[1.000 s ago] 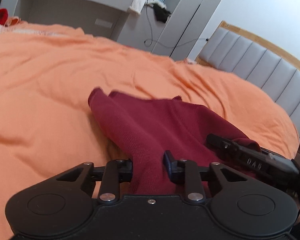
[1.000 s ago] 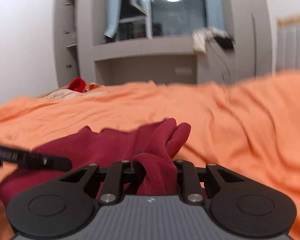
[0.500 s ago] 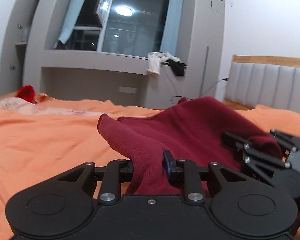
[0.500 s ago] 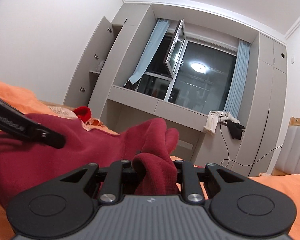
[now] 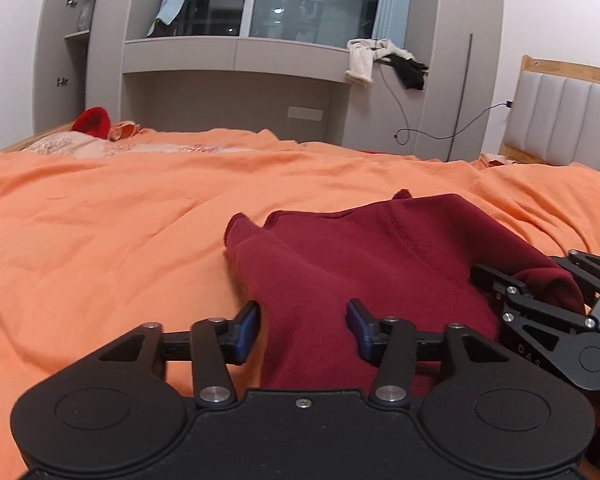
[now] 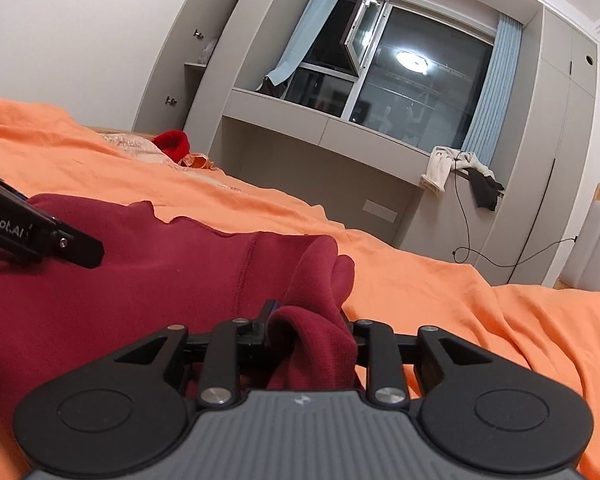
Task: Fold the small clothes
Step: 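Fold the sweater end over with both grippers and open them to release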
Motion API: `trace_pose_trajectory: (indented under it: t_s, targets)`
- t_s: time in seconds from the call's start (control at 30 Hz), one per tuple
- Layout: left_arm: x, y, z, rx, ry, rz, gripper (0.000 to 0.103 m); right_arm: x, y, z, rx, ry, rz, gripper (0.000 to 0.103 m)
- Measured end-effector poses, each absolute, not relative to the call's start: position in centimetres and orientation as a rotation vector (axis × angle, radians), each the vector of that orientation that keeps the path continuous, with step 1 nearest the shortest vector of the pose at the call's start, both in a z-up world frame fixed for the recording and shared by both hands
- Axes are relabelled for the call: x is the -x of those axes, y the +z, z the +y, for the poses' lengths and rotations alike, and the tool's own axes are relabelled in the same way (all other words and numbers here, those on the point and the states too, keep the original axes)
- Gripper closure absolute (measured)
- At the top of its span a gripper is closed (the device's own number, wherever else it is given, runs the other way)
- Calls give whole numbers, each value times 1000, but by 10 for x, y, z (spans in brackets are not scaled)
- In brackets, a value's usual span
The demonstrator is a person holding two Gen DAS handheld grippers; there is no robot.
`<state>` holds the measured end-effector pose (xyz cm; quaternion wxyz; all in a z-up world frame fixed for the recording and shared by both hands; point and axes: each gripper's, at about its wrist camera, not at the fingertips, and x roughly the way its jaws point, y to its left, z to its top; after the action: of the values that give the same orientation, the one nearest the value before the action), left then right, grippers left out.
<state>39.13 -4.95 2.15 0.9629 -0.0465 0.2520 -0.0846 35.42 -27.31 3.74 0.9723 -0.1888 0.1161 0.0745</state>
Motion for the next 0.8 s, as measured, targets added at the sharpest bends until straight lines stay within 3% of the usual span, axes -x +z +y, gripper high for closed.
trace_pose_trajectory:
  t_s: [0.13,0.3,0.6,0.8]
  targets:
    - [-391,18,-41,136,-132,532,29,-358,40,-281,351,127,245,49]
    - [-392,17,-34,181,-103,558,16,-361,41,-291,306,113,271,36]
    - [-393,15,-30,208,-77,575,1,-363,44,-297,284,98,278,16]
    - [-391,18,-29,215,-78,579,1,-355,52,-301,261,114,244,1]
